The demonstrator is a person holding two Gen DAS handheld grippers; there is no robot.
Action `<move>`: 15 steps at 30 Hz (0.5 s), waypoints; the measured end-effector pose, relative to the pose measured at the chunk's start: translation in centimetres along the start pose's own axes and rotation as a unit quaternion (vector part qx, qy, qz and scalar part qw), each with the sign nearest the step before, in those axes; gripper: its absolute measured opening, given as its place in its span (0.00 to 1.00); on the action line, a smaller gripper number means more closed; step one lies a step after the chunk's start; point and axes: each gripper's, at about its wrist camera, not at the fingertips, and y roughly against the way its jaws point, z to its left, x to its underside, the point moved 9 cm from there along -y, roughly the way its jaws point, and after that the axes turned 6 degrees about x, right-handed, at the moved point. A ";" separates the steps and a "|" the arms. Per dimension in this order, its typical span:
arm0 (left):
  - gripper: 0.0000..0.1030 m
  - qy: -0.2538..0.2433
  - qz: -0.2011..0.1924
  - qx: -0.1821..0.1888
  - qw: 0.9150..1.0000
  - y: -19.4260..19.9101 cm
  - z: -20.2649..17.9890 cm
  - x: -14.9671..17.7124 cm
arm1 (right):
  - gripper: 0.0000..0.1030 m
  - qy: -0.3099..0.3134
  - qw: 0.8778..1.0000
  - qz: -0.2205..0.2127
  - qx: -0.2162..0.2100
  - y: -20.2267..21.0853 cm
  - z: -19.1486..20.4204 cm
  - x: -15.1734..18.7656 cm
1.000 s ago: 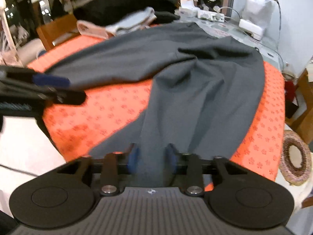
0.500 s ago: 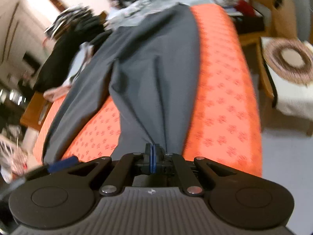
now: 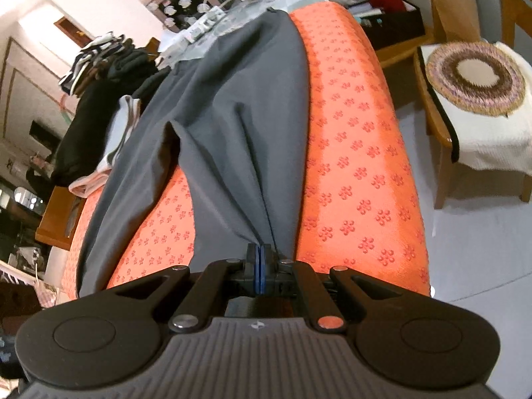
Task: Fold clothes
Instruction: 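Grasp the trouser leg hem with both tools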
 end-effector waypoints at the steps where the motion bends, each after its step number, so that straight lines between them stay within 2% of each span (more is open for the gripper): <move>1: 0.50 0.007 0.004 0.008 1.000 -0.3 0.1 0.1 | 0.02 0.005 1.000 -0.004 -0.005 0.2 0.3 0.0; 2: 0.43 0.014 0.008 0.014 1.000 -0.6 0.2 0.1 | 0.02 0.009 1.000 -0.007 -0.011 0.5 0.6 -0.1; 3: 0.23 0.019 0.010 0.017 1.000 -0.7 0.3 0.2 | 0.02 0.015 1.000 -0.010 -0.018 0.8 1.1 -0.2; 4: 0.10 0.024 0.012 0.019 0.999 -0.9 0.5 0.2 | 0.02 0.021 0.999 -0.013 -0.022 0.9 1.4 -0.2; 7: 0.06 0.024 -0.003 0.015 1.000 0.3 0.7 -0.3 | 0.03 0.047 0.998 -0.020 -0.026 1.5 2.5 0.0; 9: 0.05 0.021 -0.017 0.008 1.000 1.6 0.9 -0.8 | 0.07 0.057 0.998 -0.027 -0.026 1.9 2.9 -0.1; 15: 0.05 0.024 -0.036 -0.028 0.999 5.1 3.0 -1.5 | 0.10 0.026 0.999 -0.039 -0.009 3.1 1.1 -0.1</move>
